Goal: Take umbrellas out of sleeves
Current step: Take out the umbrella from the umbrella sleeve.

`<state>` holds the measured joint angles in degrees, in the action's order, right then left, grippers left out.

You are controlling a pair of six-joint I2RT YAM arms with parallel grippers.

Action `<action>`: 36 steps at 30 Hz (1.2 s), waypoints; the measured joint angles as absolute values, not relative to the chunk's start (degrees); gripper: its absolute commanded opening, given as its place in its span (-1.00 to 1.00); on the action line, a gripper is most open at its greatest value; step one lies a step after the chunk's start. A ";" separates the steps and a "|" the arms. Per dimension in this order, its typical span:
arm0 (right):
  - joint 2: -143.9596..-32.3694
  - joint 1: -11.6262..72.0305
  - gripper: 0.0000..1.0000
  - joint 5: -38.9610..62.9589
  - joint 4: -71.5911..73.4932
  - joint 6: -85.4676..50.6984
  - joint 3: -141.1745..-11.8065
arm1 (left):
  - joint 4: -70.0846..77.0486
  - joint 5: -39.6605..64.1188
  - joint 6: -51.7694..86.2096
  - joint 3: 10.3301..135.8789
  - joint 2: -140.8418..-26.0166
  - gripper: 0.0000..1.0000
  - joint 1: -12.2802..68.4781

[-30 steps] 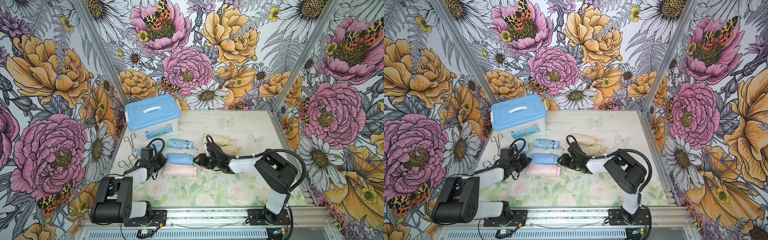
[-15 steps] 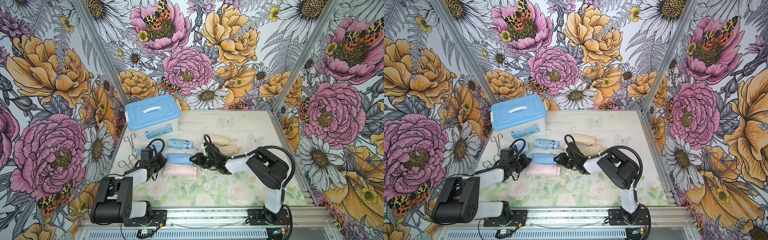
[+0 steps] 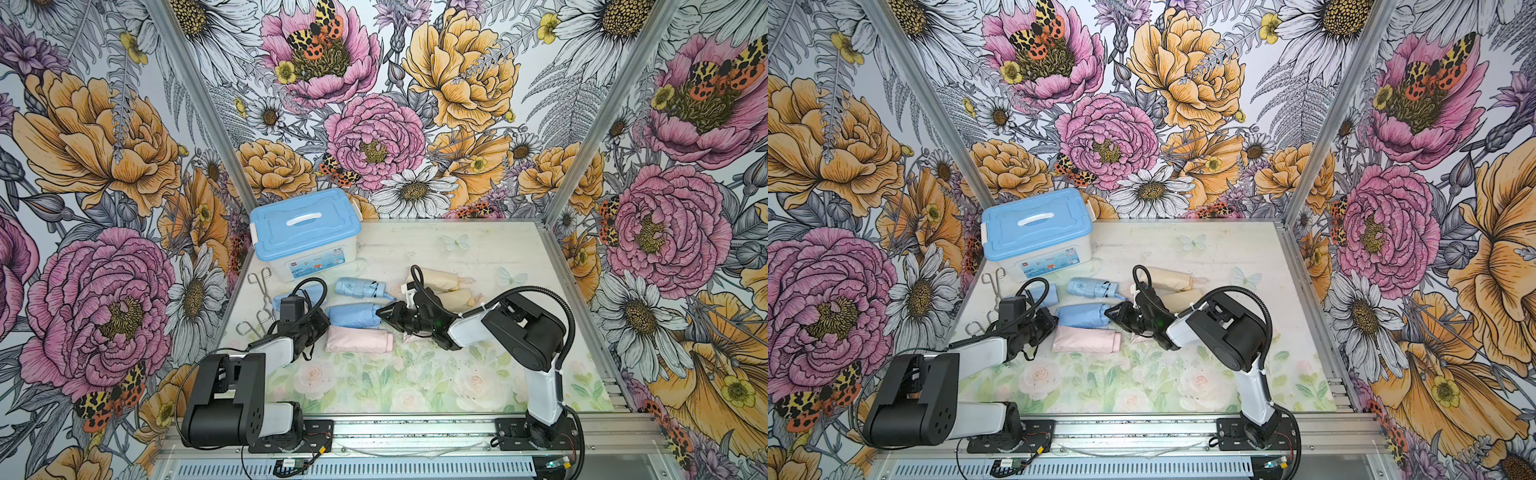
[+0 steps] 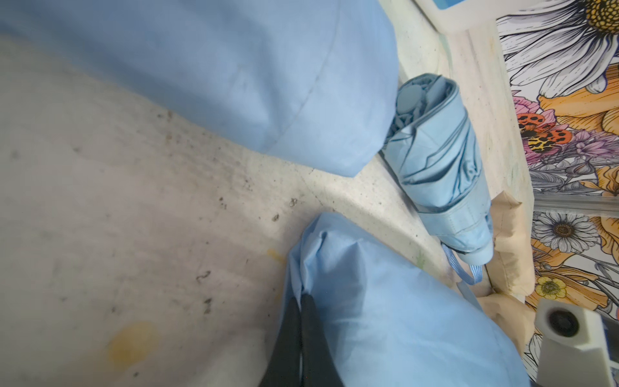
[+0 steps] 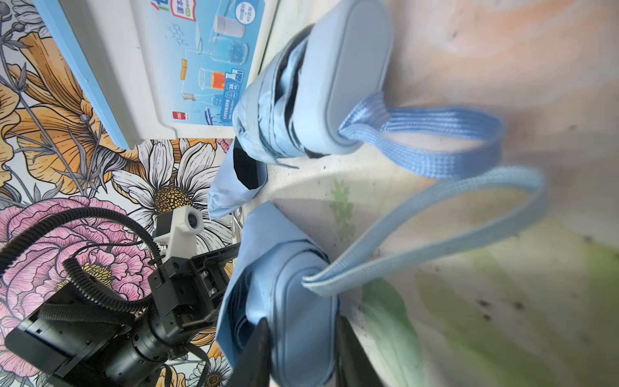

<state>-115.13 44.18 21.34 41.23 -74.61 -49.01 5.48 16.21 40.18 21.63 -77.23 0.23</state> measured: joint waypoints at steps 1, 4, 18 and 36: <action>-115.13 44.18 -0.71 21.43 41.67 -74.61 -48.90 | 5.43 16.12 40.18 21.63 -77.23 -1.00 0.23; -115.13 44.05 -0.61 21.82 42.63 -74.59 -48.56 | 5.39 16.10 40.18 21.63 -77.23 -1.00 0.23; -115.13 43.81 -0.16 24.69 52.36 -73.91 -47.09 | 4.27 15.66 40.16 21.63 -77.21 -1.00 0.23; -116.88 43.81 -0.21 25.61 55.09 -73.08 -48.66 | 2.81 15.68 40.14 21.63 -76.58 -1.00 0.23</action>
